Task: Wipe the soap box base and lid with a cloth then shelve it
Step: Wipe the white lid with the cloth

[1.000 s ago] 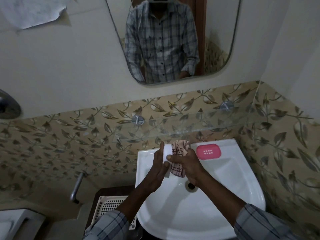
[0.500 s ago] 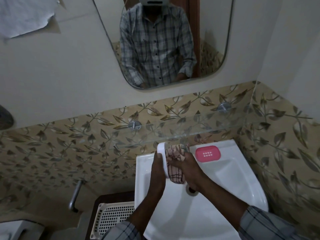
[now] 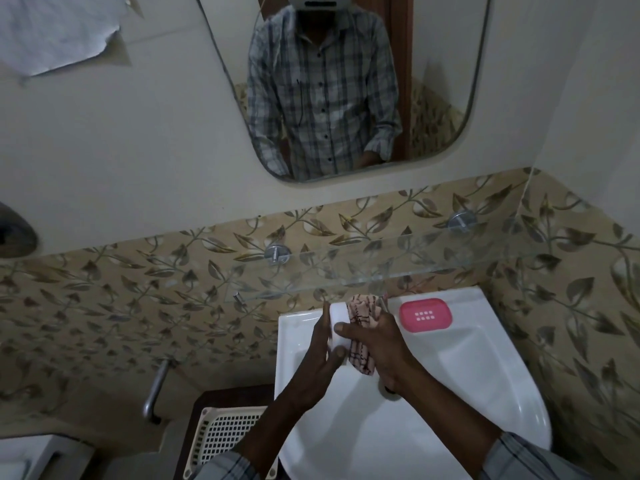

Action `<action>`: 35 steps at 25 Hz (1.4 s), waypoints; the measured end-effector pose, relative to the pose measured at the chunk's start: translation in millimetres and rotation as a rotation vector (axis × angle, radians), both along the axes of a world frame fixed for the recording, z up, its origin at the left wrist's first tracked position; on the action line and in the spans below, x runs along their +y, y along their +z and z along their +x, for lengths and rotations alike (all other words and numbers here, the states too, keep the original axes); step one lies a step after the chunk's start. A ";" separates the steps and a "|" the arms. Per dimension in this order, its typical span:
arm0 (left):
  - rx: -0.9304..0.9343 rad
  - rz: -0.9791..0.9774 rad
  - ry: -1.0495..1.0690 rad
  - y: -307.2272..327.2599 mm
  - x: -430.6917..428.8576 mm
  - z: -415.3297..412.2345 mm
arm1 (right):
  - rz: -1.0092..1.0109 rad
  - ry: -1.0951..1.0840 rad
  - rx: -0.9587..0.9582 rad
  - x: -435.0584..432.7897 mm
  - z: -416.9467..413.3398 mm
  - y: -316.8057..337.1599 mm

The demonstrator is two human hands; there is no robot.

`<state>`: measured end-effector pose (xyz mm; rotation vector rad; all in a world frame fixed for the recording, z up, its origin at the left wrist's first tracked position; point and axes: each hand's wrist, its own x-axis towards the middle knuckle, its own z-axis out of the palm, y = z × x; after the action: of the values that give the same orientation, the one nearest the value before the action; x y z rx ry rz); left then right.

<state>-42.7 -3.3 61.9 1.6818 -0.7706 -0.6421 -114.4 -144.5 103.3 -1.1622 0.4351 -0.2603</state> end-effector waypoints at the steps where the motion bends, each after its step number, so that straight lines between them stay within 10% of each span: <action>1: 0.080 0.009 -0.012 -2.1 3.3 3.7 | -0.051 0.005 0.003 -3.7 -1.9 -3.3; 6: 1.045 -0.139 0.229 20.0 -25.4 25.9 | -0.402 0.253 0.015 -5.0 -8.7 -16.9; 13: 1.036 -0.257 0.254 -1.1 -23.1 39.2 | 0.180 0.159 0.091 -21.8 -9.8 -11.6; 19: 1.096 -0.327 0.232 -17.2 -12.5 27.0 | -1.071 0.003 0.420 -26.3 -10.2 21.3; 24: 1.211 -0.447 0.261 -6.0 -20.5 14.1 | -0.875 0.317 0.206 14.7 -11.4 5.7; 28: 1.343 -0.451 0.217 1.3 -10.7 21.4 | -1.561 0.400 -0.163 -15.7 -29.0 -20.8; 35: 1.378 -0.361 0.229 -6.6 -14.3 24.1 | -1.868 0.648 -0.310 -30.7 -1.1 -25.2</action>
<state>-18.6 -17.6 55.2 0.6628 0.2960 -1.1740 -115.5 -175.2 78.1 -2.9093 -0.7192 -0.2305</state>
